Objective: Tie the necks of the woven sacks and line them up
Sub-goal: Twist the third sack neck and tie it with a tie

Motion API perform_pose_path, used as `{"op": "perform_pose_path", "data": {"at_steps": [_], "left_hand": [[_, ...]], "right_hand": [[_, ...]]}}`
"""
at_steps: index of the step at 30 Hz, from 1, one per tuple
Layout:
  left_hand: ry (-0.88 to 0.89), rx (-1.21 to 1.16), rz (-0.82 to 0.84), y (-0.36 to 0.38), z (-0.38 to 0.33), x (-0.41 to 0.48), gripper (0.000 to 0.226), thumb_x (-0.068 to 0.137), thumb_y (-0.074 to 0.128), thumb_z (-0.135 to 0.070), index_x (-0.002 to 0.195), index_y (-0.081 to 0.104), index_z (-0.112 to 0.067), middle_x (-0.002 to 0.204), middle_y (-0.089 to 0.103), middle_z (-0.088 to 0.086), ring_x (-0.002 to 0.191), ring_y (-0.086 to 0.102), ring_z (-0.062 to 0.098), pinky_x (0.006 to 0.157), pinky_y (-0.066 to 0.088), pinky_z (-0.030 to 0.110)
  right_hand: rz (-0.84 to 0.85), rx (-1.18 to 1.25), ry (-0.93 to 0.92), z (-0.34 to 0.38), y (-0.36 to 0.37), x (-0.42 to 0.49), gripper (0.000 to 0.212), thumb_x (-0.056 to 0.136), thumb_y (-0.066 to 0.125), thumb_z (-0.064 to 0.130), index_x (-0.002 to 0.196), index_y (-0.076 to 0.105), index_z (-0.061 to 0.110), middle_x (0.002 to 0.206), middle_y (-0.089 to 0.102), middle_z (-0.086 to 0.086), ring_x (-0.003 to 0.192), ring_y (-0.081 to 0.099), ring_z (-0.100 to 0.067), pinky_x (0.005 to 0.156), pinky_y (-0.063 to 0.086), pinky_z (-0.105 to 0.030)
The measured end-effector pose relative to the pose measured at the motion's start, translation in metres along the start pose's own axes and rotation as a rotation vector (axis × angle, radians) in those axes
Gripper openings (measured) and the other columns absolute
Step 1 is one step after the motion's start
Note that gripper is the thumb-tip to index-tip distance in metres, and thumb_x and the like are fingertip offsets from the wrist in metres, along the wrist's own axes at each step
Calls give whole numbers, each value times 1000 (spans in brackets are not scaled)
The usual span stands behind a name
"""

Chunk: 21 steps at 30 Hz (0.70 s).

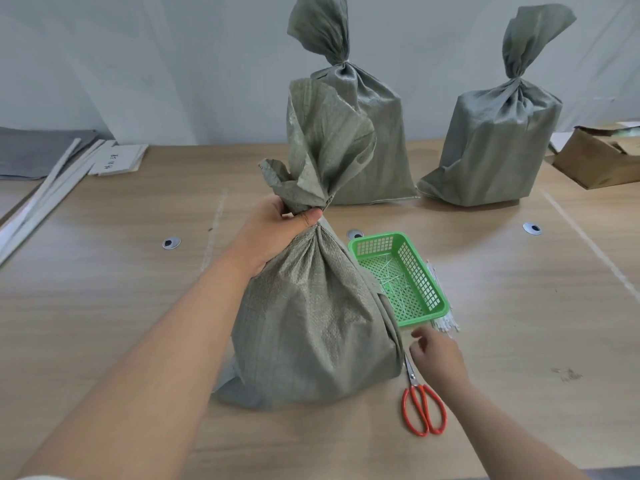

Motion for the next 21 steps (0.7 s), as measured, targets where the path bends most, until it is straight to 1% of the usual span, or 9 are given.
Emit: {"op": "perform_pose_path", "data": {"at_steps": [3, 6, 9, 11, 13, 16, 17, 19, 21], "left_hand": [[50, -3, 16, -4, -6, -6, 17, 88, 73, -13, 98, 73, -28, 101, 77, -9, 105, 69, 11, 99, 52, 33], [97, -3, 43, -5, -15, -14, 22, 88, 74, -13, 98, 71, -31, 101, 76, -11, 104, 68, 5, 93, 52, 23], [143, 106, 70, 0, -21, -22, 21, 88, 73, -15, 95, 69, -35, 92, 73, -22, 91, 64, -13, 82, 49, 8], [173, 248, 83, -1, -24, -29, 17, 89, 72, -24, 93, 67, -40, 92, 70, -24, 88, 62, -18, 80, 48, 7], [174, 353, 61, -8, -20, -33, 14, 88, 72, -34, 98, 66, -42, 100, 70, -22, 94, 61, -16, 83, 48, 11], [147, 398, -25, -32, -5, -45, 38, 84, 75, -41, 118, 58, -42, 119, 59, -22, 105, 51, -17, 83, 39, 2], [121, 389, -51, -41, 2, -51, 48, 82, 76, -44, 125, 55, -40, 124, 56, -23, 109, 49, -14, 86, 38, 3], [88, 440, -102, -56, 19, -62, 63, 78, 78, -49, 134, 53, -36, 132, 53, -21, 118, 47, -6, 96, 38, 16], [87, 493, -175, -68, 31, -69, 68, 72, 78, -57, 133, 56, -34, 138, 51, -18, 127, 44, 1, 106, 38, 27]], "right_hand": [[-116, 413, -167, 62, -49, 6, 22, 93, 59, 12, 112, 70, 16, 108, 72, 0, 100, 65, -14, 85, 50, -30], [15, 687, -349, 128, -79, -6, 34, 93, 60, 35, 126, 64, 27, 126, 64, 12, 120, 57, -6, 98, 49, -32], [154, 686, -540, 183, -90, -26, 56, 86, 63, 50, 139, 51, 40, 143, 51, 21, 135, 44, 1, 109, 37, -25], [204, 658, -619, 210, -92, -37, 68, 86, 72, 43, 146, 42, 38, 148, 45, 22, 138, 37, 7, 111, 32, -16], [216, 658, -646, 223, -91, -41, 76, 85, 78, 30, 149, 38, 32, 147, 43, 25, 135, 36, 14, 106, 30, -6], [225, 658, -609, 218, -85, -35, 82, 82, 81, 24, 150, 36, 30, 143, 43, 29, 129, 35, 24, 101, 30, 0], [236, 658, -578, 212, -82, -31, 83, 81, 82, 26, 150, 36, 33, 142, 44, 29, 128, 36, 23, 100, 32, -1], [259, 633, -519, 200, -77, -25, 85, 78, 84, 29, 149, 37, 36, 139, 49, 24, 129, 41, 14, 98, 35, -5], [283, 567, -466, 190, -68, -21, 87, 76, 85, 31, 149, 39, 32, 138, 52, 12, 128, 46, 3, 99, 37, -10]]}}
Point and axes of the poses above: each hand's wrist, its own x-axis towards the middle knuckle, its own y-axis out of the palm, z = x × y, the point moved 6 cm from there along x, towards the middle knuckle
